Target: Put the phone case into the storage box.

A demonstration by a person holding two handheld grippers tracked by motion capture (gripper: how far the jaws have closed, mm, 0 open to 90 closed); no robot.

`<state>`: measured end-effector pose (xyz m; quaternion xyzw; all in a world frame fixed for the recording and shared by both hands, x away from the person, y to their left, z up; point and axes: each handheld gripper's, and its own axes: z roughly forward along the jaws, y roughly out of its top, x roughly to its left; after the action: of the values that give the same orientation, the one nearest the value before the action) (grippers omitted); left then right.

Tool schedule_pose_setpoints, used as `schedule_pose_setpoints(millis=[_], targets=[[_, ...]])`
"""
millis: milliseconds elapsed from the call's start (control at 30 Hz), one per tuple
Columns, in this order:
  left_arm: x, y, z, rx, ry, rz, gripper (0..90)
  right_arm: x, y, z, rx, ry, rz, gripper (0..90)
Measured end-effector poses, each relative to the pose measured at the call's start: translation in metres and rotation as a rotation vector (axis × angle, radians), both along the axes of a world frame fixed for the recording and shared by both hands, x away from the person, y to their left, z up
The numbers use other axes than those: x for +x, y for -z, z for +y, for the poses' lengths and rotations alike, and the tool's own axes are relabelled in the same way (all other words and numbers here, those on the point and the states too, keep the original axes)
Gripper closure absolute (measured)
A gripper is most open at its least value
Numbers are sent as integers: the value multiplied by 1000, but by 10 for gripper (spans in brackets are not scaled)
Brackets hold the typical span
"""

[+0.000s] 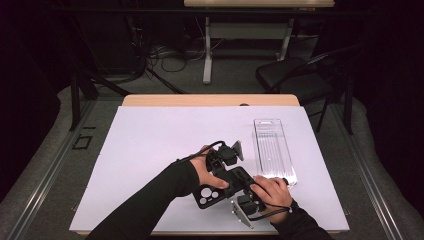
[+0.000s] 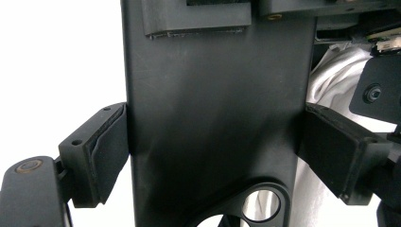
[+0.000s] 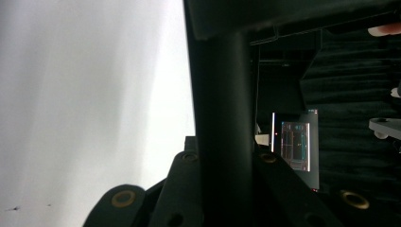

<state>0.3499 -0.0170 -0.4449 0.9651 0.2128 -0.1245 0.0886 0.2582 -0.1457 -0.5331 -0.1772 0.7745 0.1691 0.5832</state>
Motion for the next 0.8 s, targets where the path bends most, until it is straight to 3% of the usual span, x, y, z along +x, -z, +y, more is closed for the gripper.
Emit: schedule_pose_setpoints(millis=[800], targets=[[-1,-5,5,-44,-22,-20,132,2,-1,-2,-5,4,20,885]])
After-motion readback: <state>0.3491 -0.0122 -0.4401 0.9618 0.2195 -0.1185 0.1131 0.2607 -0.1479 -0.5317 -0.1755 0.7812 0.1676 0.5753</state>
